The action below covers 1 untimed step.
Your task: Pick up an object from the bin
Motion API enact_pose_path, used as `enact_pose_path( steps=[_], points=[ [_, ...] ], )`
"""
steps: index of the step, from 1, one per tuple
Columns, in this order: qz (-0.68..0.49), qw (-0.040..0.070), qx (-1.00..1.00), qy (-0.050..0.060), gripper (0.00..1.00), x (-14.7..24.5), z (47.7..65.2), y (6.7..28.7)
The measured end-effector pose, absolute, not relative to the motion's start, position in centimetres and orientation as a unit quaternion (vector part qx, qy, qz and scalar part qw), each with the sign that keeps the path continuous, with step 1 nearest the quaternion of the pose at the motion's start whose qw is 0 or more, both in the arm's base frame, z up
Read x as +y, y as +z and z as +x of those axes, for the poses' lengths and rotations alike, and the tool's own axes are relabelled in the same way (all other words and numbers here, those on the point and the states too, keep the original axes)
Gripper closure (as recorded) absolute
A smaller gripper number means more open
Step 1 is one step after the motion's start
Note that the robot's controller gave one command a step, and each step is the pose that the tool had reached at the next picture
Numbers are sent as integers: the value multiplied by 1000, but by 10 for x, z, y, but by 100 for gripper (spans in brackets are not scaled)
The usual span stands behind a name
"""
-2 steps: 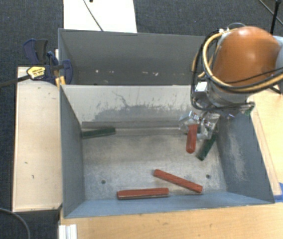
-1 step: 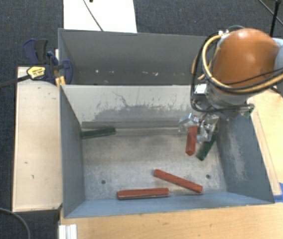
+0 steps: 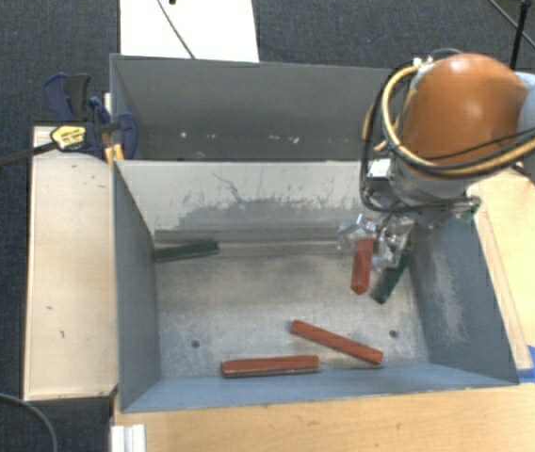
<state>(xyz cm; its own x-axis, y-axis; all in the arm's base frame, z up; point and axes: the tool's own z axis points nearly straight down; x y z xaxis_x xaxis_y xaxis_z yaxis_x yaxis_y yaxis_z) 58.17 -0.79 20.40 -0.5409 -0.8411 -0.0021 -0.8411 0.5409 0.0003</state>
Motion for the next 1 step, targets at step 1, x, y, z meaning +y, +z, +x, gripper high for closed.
enact_pose_path(
  steps=[1],
  points=[
    [-477,1,879,1,100,-8,582,204]
  ],
)
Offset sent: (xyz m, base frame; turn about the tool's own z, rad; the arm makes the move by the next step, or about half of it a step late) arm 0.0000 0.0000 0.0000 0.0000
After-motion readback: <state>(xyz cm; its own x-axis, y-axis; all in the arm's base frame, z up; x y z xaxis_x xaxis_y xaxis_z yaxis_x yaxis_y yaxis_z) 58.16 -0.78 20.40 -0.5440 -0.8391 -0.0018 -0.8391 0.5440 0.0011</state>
